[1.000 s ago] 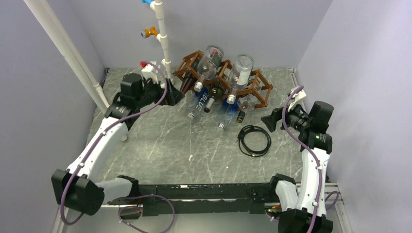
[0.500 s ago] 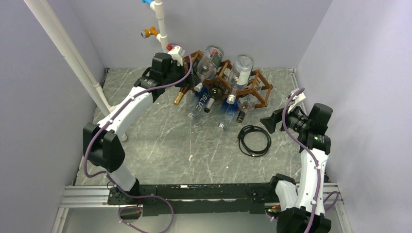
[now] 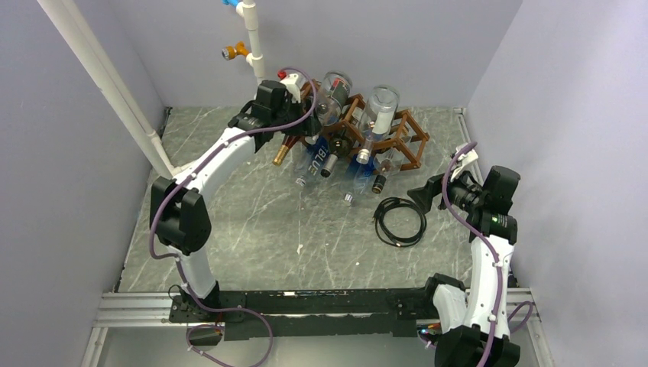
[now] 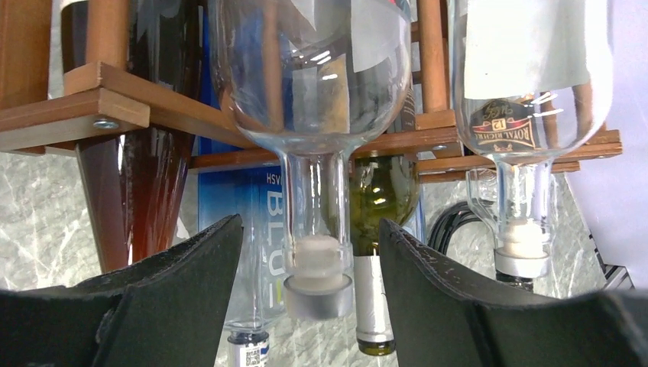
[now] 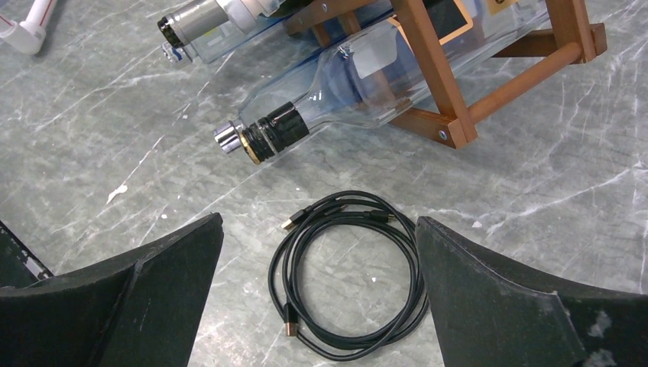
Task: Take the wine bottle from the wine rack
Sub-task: Pick up the wine bottle from the wine rack.
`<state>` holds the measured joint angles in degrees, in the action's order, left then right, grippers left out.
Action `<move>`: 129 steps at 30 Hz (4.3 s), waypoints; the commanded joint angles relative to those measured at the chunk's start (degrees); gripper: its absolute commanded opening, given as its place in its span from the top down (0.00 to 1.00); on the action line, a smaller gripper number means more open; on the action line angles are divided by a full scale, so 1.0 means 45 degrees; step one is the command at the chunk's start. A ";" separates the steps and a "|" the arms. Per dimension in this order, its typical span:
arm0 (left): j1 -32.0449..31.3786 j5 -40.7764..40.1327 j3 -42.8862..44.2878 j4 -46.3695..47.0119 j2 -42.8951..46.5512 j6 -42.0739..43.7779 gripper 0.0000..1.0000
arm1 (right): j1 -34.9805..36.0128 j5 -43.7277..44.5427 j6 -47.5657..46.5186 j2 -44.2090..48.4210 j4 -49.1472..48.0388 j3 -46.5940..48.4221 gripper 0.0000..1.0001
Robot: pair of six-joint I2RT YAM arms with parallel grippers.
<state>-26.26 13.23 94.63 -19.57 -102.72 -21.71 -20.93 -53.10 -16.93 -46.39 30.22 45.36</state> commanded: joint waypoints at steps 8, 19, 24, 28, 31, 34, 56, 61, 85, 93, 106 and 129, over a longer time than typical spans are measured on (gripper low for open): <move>-0.0170 0.0389 0.1117 0.0533 -0.1106 -0.0206 0.35 | -0.0018 -0.0271 -0.0027 0.0172 -0.0485 -0.0049 0.00; -0.0219 0.0607 0.1615 0.0658 -0.1799 -0.0518 0.39 | 0.0098 -0.0103 -0.0047 0.0192 -0.0504 -0.0091 0.00; -0.0219 0.0668 0.1728 0.0697 -0.2039 -0.0650 0.40 | 0.0122 -0.0019 -0.0085 0.0212 -0.0509 -0.0111 0.00; -0.0238 0.0728 0.2008 0.0661 -0.2276 -0.0739 0.40 | 0.0174 0.0020 -0.0105 0.0234 -0.0504 -0.0120 0.00; -0.0236 0.0712 0.2156 0.0622 -0.2417 -0.0813 0.41 | 0.0193 0.0050 -0.0105 0.0237 -0.0499 -0.0139 0.00; -0.0238 0.0745 0.2256 0.0614 -0.2550 -0.0885 0.41 | 0.0208 0.0077 -0.0125 0.0256 -0.0486 -0.0139 0.00; -0.0258 0.0733 0.2895 0.0328 -0.3063 -0.0956 0.66 | 0.0303 0.0296 -0.0232 0.0348 -0.0445 -0.0149 0.00; -0.0257 0.0536 0.2695 0.0487 -0.2702 -0.0845 0.90 | 0.0341 0.0373 -0.0276 0.0367 -0.0426 -0.0141 0.00; -0.0257 0.0108 -0.0033 0.3877 -0.0138 -0.0233 1.00 | 0.0423 0.0628 -0.0320 0.0348 -0.0465 -0.0237 0.00; -0.0249 -0.0297 -0.0817 0.5077 0.0432 -0.0350 1.00 | 0.0432 0.0706 -0.0359 0.0334 -0.0485 -0.0276 0.00; -0.0239 -0.0553 -0.1227 0.5909 0.0837 -0.0484 1.00 | 0.0461 0.0714 -0.0359 0.0329 -0.0504 -0.0280 0.00; -0.0236 -0.0927 -0.1497 0.6919 0.1368 -0.0875 1.00 | 0.0642 0.0862 -0.0437 0.0238 -0.0504 -0.0296 0.00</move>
<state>-27.75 11.62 85.71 -4.12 -104.03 -25.85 -18.44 -49.47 -17.85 -45.63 29.87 44.29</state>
